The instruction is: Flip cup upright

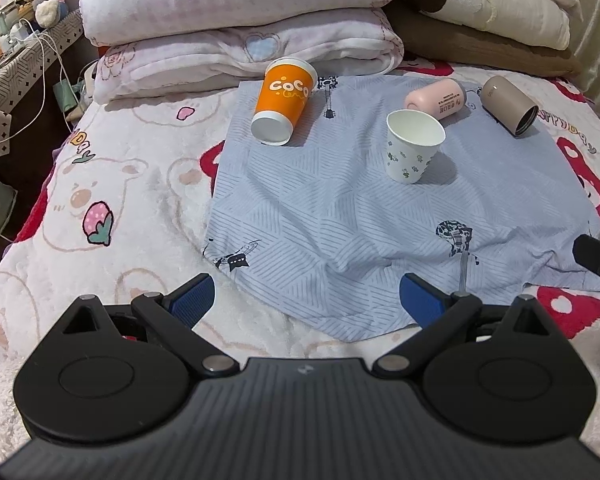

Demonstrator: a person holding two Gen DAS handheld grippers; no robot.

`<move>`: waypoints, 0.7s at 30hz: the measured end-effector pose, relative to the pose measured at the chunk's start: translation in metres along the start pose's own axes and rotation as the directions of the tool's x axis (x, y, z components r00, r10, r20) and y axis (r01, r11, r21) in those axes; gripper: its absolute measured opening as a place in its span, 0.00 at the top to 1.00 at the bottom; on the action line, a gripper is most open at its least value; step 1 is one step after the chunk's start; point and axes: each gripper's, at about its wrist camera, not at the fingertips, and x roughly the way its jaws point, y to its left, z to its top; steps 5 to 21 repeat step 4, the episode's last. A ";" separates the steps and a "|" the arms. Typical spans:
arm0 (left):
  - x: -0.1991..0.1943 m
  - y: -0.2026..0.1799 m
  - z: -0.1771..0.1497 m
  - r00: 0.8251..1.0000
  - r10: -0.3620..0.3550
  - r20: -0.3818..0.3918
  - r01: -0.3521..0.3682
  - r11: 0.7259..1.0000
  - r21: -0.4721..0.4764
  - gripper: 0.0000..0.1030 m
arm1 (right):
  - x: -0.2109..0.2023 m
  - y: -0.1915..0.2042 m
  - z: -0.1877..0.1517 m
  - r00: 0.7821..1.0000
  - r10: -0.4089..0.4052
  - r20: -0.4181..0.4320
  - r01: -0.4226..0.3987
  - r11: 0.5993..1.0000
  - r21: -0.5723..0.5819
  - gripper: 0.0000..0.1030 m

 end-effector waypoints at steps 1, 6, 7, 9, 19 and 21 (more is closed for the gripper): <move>-0.001 0.000 0.000 1.000 0.001 0.001 -0.001 1.000 -0.001 0.03 | 0.000 0.000 0.000 1.000 -0.001 0.000 0.001 1.000 0.000 0.02; -0.001 0.001 0.001 1.000 0.004 0.001 -0.004 1.000 -0.003 0.03 | 0.000 -0.001 0.000 1.000 -0.002 0.000 0.002 1.000 0.000 0.02; -0.001 0.001 0.001 1.000 0.004 0.001 -0.004 1.000 -0.003 0.03 | 0.000 -0.001 0.000 1.000 -0.002 0.000 0.002 1.000 0.000 0.02; -0.001 0.001 0.001 1.000 0.004 0.001 -0.004 1.000 -0.003 0.03 | 0.000 -0.001 0.000 1.000 -0.002 0.000 0.002 1.000 0.000 0.02; -0.001 0.001 0.001 1.000 0.004 0.001 -0.004 1.000 -0.003 0.03 | 0.000 -0.001 0.000 1.000 -0.002 0.000 0.002 1.000 0.000 0.02; -0.001 0.001 0.001 1.000 0.004 0.001 -0.004 1.000 -0.003 0.03 | 0.000 -0.001 0.000 1.000 -0.002 0.000 0.002 1.000 0.000 0.02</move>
